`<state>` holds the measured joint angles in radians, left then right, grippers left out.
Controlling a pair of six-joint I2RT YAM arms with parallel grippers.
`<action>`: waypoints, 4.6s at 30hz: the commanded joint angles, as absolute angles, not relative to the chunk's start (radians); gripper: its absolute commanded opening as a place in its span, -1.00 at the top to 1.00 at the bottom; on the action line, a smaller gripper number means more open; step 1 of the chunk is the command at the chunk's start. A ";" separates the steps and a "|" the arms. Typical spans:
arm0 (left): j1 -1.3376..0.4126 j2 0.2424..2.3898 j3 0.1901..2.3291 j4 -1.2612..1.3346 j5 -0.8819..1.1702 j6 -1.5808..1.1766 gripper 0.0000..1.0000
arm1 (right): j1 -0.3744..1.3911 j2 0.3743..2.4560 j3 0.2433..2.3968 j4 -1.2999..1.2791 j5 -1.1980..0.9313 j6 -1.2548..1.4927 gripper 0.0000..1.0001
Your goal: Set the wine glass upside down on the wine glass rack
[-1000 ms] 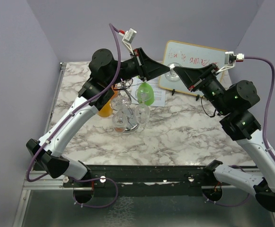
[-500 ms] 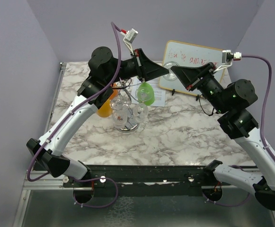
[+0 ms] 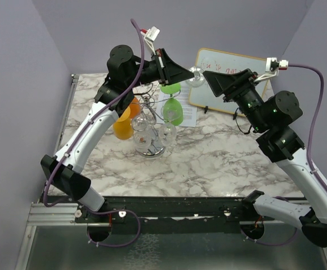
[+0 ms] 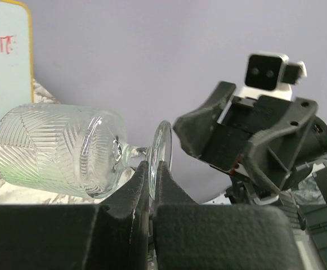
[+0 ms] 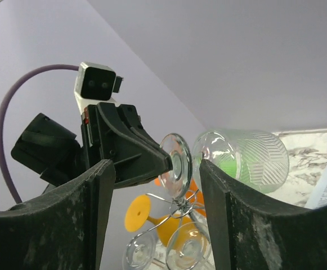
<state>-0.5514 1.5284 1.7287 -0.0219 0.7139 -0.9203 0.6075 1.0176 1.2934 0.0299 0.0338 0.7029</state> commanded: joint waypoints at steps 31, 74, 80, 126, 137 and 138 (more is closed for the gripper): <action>-0.101 1.622 1.819 -0.152 0.671 -1.059 1.00 | 0.608 0.936 1.216 0.017 0.198 0.693 -0.29; -0.092 1.499 1.526 -0.159 0.902 -0.986 1.00 | 0.608 0.965 1.221 -0.022 0.173 0.730 -0.28; -0.104 1.501 1.505 -0.110 0.923 -1.026 1.00 | 0.608 0.959 1.217 -0.026 0.181 0.732 -0.28; -0.161 1.566 1.625 -0.093 0.659 -1.102 1.00 | 0.608 0.928 1.187 -0.011 0.213 0.733 -0.27; -0.144 1.552 1.634 -0.173 0.634 -1.049 1.00 | 0.607 0.927 1.187 -0.010 0.213 0.736 -0.27; -0.142 1.546 1.634 -0.184 0.631 -1.041 1.00 | 0.609 0.927 1.186 -0.009 0.212 0.737 -0.27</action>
<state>-0.1574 1.5921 1.5803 -0.1837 0.6750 -1.0863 0.6075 0.9394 1.1954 -0.0021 0.1905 0.7334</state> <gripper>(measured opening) 0.018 0.637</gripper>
